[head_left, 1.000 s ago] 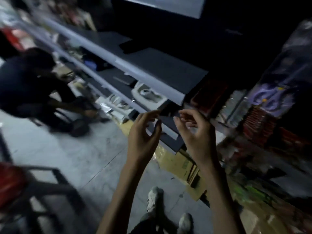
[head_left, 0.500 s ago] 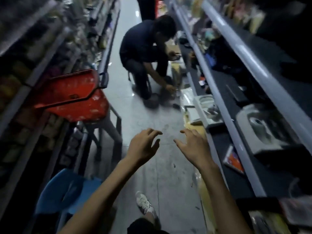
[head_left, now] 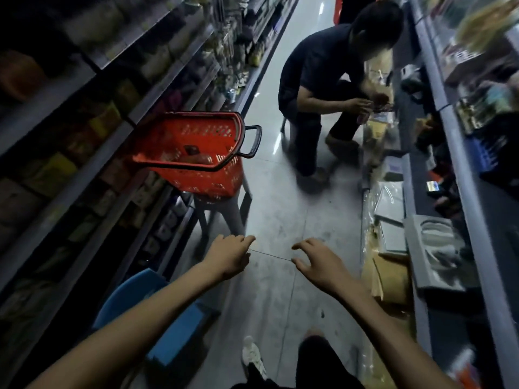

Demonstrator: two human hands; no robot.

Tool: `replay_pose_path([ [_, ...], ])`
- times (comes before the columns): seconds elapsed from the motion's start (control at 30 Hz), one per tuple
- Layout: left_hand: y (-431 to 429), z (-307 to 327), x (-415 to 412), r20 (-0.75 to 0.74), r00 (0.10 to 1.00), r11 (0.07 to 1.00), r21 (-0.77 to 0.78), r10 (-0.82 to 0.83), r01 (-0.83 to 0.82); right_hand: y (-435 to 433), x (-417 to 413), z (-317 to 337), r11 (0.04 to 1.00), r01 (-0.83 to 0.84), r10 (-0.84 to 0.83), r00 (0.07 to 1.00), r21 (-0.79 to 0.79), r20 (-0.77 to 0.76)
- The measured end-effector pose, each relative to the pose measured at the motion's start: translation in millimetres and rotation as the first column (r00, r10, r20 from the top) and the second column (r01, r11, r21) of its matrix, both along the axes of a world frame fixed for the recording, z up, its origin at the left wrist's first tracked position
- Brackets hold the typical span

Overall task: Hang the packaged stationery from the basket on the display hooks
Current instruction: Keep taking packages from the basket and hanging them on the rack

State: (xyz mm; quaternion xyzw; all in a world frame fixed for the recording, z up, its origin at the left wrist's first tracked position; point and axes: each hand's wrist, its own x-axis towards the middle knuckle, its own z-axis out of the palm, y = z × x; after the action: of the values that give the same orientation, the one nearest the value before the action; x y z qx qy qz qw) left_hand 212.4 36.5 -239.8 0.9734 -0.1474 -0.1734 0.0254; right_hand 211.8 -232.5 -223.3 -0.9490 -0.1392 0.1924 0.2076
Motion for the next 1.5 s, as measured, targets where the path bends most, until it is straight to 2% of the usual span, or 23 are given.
replay_pose_path([
  [0.07,12.6,-5.0,42.3,-0.006,0.999,0.997,0.062,0.038,-0.038,3.5,26.3,-11.2,1.000,-0.013,0.013,1.000,-0.001,-0.024],
  [0.17,36.4,-15.8,115.3,0.079,0.991,0.980,0.162,0.106,-0.118,3.6,70.1,-27.5,0.998,-0.062,0.060,0.996,-0.016,-0.072],
  [0.3,54.7,-22.6,215.0,0.168,0.945,0.936,0.168,0.281,-0.308,-0.3,143.5,-47.5,0.993,-0.118,0.118,0.986,0.008,-0.119],
  [0.4,58.3,-38.1,270.9,0.097,0.870,0.856,0.156,0.483,-0.493,-6.9,201.6,-55.3,0.990,-0.138,0.142,0.981,0.037,-0.130],
  [0.53,49.3,-68.7,304.8,-0.051,0.750,0.748,0.138,0.660,-0.649,-8.4,271.2,-59.1,0.977,-0.202,0.208,0.970,0.062,-0.125],
  [0.63,41.5,-79.3,306.6,0.013,0.698,0.694,0.100,0.716,-0.713,-1.9,320.3,-60.9,0.960,-0.274,0.278,0.957,0.059,-0.086],
  [0.77,44.9,-84.0,304.2,0.027,0.675,0.667,0.124,0.737,-0.734,42.1,371.3,-51.5,0.915,-0.388,0.387,0.922,0.111,0.025],
  [0.87,48.5,-76.0,310.2,-0.010,0.664,0.660,0.114,0.748,-0.742,116.9,407.1,-40.6,0.846,-0.523,0.500,0.847,0.107,0.182],
  [0.97,53.1,-68.3,313.6,-0.032,0.670,0.668,0.119,0.742,-0.734,198.0,437.9,-39.9,0.771,-0.636,0.610,0.747,0.017,0.264],
  [1.07,66.6,-67.4,313.0,-0.031,0.703,0.703,0.077,0.710,-0.707,249.9,462.6,-58.6,0.685,-0.712,0.728,0.655,-0.155,0.206],
  [1.17,89.7,-72.3,308.7,0.031,0.746,0.747,-0.042,0.665,-0.664,261.5,475.1,-79.8,0.639,-0.726,0.769,0.603,-0.255,0.212],
  [1.27,133.4,-88.6,307.1,0.016,0.800,0.798,-0.087,0.600,-0.597,258.4,481.4,-92.0,0.593,-0.751,0.798,0.503,-0.289,0.332],
  [1.33,168.3,-101.4,307.2,-0.006,0.838,0.834,-0.091,0.546,-0.544,262.9,486.2,-95.9,0.578,-0.748,0.815,0.508,-0.326,0.280],
  [1.5,250.4,-114.5,329.2,-0.130,0.894,0.899,-0.032,0.429,-0.437,298.6,510.2,-95.3,0.504,-0.776,0.831,0.555,-0.380,-0.031],
])
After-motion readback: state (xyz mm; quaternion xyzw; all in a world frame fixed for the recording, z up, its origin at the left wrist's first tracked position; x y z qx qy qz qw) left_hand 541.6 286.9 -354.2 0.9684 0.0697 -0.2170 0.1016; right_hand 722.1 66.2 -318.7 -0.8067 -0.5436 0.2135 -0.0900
